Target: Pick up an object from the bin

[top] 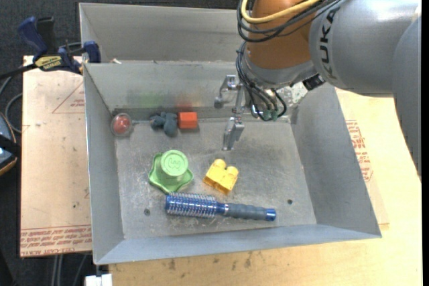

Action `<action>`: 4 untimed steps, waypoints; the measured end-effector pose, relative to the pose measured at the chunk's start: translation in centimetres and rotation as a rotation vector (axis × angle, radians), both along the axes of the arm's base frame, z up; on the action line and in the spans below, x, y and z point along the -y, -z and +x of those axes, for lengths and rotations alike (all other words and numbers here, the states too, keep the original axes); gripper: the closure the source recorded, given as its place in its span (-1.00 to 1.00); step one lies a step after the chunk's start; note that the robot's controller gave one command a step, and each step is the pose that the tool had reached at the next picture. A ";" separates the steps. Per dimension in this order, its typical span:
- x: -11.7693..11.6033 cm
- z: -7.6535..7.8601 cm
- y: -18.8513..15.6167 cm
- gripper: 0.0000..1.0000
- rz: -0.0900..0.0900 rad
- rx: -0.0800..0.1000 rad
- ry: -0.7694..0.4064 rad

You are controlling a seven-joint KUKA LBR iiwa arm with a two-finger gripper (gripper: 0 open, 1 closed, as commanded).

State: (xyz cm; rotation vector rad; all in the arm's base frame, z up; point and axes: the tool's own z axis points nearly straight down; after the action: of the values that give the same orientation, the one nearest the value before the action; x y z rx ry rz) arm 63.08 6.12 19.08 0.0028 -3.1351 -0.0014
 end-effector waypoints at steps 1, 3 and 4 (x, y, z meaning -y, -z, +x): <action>1.7 -4.3 9.2 -1.00 0.005 0.017 -0.237; 1.0 -5.5 9.3 1.00 0.004 0.055 -0.325; 1.9 -5.2 7.4 1.00 0.001 0.019 -0.404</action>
Offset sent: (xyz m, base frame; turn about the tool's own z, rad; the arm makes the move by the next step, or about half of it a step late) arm -0.0535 -0.0237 -0.1135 -0.2452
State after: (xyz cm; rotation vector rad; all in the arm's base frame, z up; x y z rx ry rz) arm 57.92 4.23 11.66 0.6359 -3.0890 -0.0005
